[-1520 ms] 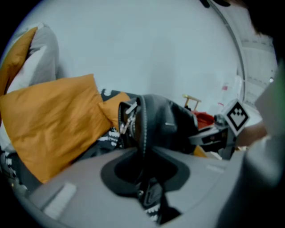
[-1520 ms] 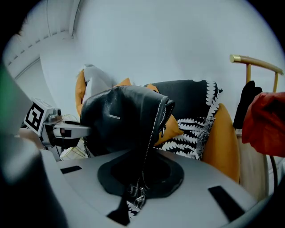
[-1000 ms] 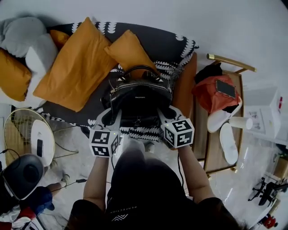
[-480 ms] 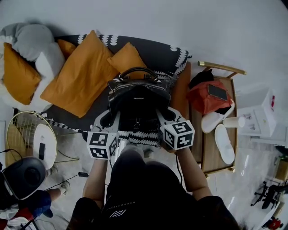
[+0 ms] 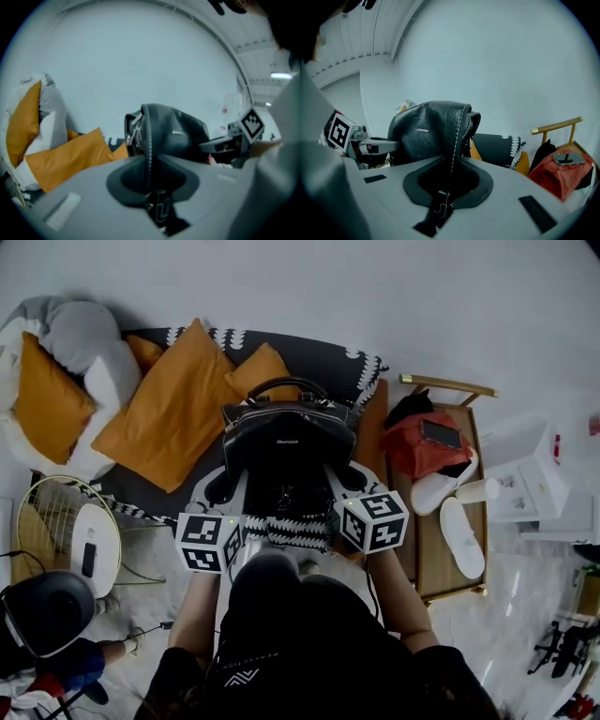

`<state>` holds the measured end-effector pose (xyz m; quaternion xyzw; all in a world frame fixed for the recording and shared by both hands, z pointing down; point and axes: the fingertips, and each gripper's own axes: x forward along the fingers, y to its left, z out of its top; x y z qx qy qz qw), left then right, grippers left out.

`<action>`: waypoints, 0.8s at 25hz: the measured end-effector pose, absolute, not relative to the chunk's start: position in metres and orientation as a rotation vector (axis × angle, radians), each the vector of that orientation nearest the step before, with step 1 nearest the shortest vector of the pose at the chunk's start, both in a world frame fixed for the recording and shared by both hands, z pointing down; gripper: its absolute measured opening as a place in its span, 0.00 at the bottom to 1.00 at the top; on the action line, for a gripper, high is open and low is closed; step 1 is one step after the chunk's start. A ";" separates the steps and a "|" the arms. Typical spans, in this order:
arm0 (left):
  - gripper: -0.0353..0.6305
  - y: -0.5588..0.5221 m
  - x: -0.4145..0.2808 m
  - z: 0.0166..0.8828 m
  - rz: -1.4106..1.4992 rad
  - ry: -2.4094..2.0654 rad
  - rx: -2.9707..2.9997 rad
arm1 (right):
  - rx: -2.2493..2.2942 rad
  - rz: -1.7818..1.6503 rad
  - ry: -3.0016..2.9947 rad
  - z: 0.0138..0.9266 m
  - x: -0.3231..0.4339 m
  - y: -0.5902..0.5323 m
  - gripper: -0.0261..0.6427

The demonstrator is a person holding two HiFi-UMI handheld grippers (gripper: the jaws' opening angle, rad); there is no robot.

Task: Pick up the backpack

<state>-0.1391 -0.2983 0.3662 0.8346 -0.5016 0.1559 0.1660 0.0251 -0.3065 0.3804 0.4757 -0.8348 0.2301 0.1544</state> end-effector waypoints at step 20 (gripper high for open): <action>0.15 -0.277 -0.136 0.307 0.354 -1.510 2.468 | 1.434 0.580 -2.487 0.320 0.029 -0.288 0.08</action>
